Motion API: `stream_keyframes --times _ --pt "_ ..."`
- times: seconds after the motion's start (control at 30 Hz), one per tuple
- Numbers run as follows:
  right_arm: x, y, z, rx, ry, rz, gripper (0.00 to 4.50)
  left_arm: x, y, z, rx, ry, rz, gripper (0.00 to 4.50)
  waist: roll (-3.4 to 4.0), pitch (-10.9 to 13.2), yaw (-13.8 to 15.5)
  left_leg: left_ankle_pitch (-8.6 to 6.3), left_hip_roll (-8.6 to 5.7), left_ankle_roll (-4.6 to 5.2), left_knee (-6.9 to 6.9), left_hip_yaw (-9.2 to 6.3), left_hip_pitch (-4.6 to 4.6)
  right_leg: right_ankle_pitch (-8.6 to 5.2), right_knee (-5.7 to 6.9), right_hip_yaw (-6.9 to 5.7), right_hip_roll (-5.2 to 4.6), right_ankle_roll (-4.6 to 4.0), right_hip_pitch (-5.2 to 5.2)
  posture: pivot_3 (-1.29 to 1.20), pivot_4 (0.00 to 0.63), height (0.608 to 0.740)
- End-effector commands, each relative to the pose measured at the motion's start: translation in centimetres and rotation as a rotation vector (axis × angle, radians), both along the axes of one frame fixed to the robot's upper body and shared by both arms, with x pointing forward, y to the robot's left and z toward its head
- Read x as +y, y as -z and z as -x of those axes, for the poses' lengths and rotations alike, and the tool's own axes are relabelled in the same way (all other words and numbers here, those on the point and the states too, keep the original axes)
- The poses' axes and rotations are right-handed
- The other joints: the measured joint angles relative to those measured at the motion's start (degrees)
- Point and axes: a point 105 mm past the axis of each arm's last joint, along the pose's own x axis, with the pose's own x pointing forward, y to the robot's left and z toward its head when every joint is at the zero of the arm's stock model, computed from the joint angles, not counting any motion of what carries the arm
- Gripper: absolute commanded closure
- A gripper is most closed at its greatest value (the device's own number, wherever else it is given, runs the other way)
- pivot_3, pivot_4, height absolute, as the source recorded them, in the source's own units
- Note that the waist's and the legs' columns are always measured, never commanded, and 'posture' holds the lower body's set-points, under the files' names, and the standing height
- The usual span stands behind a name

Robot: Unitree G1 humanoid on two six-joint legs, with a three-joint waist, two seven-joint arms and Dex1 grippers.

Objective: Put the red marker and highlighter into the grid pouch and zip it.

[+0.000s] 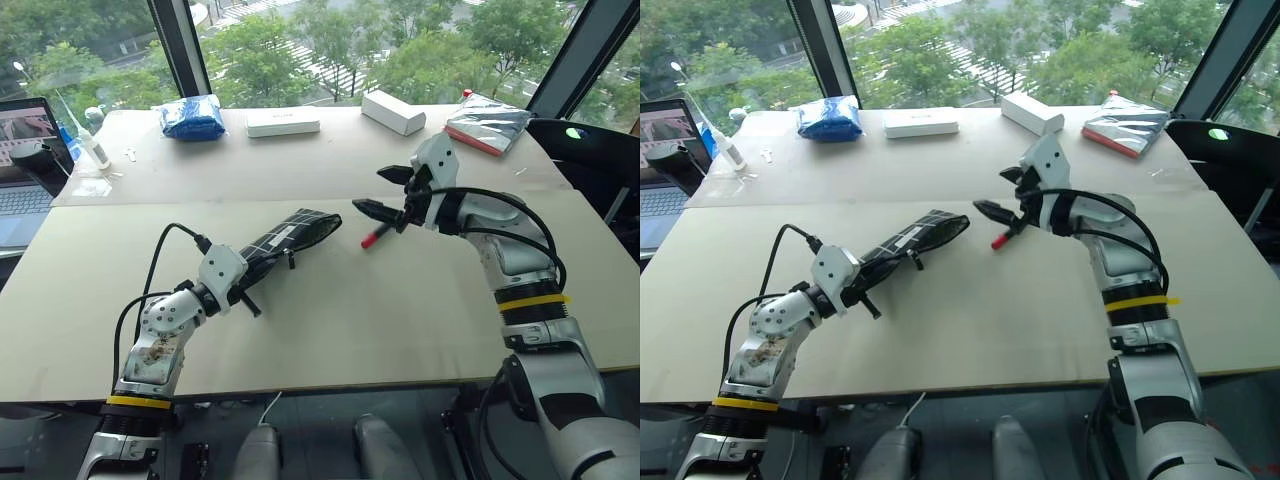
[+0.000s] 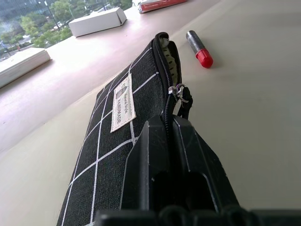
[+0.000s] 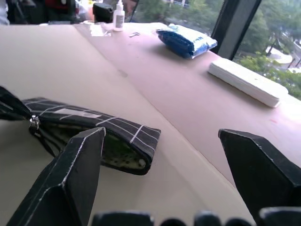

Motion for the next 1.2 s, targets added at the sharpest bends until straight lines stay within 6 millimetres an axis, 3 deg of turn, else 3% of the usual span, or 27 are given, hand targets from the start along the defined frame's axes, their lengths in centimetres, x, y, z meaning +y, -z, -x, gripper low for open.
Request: stream_keyframes --times 0.03,0.37,0.67,1.0,1.2 --pt "-1.0 -0.4 -0.2 0.109 0.218 -0.094 0.2 0.1 -1.1 0.2 -0.04 -0.004 0.015 4.5 0.01 0.0 0.1 0.0 0.0 0.0 0.0 -0.01 -0.04 0.0 -0.01 -0.01 0.0 0.0 -0.02 0.0 0.15 0.74" --pt "-1.6 4.2 0.8 0.274 0.597 -0.126 0.2 -0.7 -0.8 0.2 -0.031 0.01 0.026 4.5 0.01 0.0 0.3 0.0 -0.03 0.0 0.02 0.0 -0.35 0.0 0.02 -0.01 -0.03 0.0 -0.33 0.0 0.15 0.74" --pt "1.4 5.3 -0.3 0.341 0.637 -0.215 0.2 -0.8 -0.7 0.2 -0.033 0.008 0.032 4.5 0.02 0.0 0.0 0.0 -0.01 0.0 -0.01 0.02 -0.43 0.01 0.05 0.02 -0.02 0.0 -0.47 0.0 0.15 0.74" --pt "-0.2 8.4 -2.0 0.354 0.835 -0.136 0.2 -0.9 -0.6 0.5 -0.034 -0.001 0.04 4.5 0.02 0.0 0.0 0.01 -0.02 0.0 -0.02 0.04 -0.62 0.01 0.08 0.03 -0.02 -0.01 -0.71 0.0 0.15 0.74" --pt "1.1 9.7 -2.8 0.374 0.832 -0.113 0.2 -0.7 -0.8 0.4 -0.036 -0.012 0.052 4.5 0.03 0.0 -0.3 0.01 -0.01 0.0 -0.02 0.04 -0.62 0.02 0.1 0.03 -0.01 -0.02 -0.72 0.0 0.15 0.74"
